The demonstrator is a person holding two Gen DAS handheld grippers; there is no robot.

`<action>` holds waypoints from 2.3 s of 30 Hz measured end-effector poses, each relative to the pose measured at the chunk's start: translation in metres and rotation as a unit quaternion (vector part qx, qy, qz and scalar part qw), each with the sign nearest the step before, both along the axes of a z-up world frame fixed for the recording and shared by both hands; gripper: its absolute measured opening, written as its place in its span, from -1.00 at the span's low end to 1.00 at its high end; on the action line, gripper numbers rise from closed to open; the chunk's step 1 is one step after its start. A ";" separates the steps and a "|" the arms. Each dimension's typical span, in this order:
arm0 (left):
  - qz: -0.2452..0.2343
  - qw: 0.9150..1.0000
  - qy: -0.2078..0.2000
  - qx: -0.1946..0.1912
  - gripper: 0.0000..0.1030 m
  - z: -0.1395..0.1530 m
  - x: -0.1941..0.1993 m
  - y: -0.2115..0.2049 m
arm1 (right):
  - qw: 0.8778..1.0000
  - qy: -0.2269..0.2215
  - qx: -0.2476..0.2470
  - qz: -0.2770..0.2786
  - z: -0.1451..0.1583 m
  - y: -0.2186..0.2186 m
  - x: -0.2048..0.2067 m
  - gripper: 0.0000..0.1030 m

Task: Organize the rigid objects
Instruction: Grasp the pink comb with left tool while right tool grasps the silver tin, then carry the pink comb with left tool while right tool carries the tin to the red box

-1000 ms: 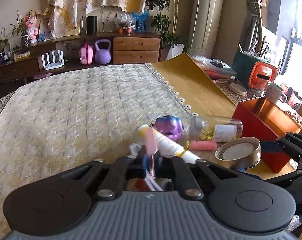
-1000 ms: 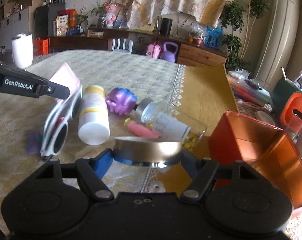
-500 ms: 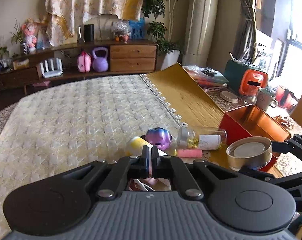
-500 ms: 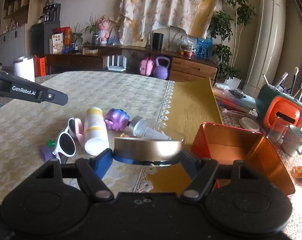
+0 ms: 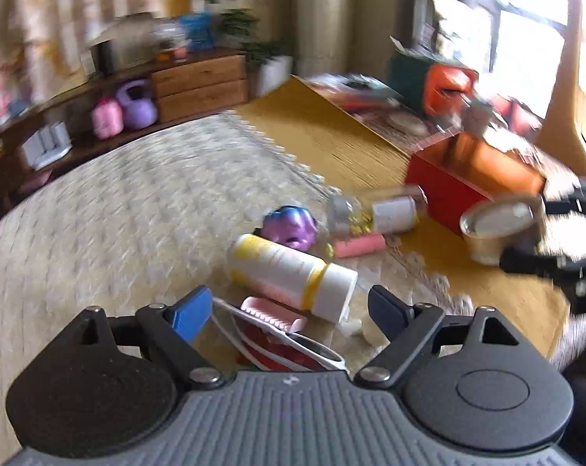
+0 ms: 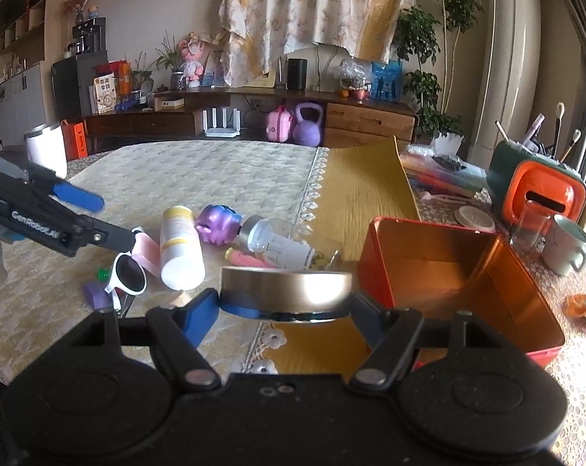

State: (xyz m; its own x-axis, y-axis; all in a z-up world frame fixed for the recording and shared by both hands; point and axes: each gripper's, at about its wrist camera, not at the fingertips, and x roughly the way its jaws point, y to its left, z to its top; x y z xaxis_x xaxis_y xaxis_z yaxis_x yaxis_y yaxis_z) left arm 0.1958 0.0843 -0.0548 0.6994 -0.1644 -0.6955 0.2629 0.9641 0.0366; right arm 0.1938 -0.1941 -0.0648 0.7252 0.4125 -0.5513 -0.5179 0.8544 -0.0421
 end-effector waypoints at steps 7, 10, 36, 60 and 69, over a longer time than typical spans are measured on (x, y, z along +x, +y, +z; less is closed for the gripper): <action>-0.137 0.986 0.056 0.074 0.71 -0.012 0.033 -0.005 | 1.000 0.007 -0.007 0.000 -0.001 0.001 0.006 0.44; -0.156 0.980 0.084 0.084 0.71 -0.019 0.049 0.000 | 1.000 0.010 -0.006 -0.001 0.000 0.001 0.008 0.44; -0.152 0.976 0.105 0.113 -0.21 -0.016 0.055 -0.007 | 0.999 0.035 -0.008 -0.017 0.000 0.001 0.015 -0.93; -0.102 0.990 0.073 0.063 -0.21 0.010 0.027 -0.023 | 0.993 0.094 -0.060 0.031 -0.059 0.025 0.031 0.48; -0.086 0.993 0.068 0.047 -0.21 0.017 0.021 -0.033 | 0.995 0.067 -0.064 0.026 -0.042 0.023 0.020 0.47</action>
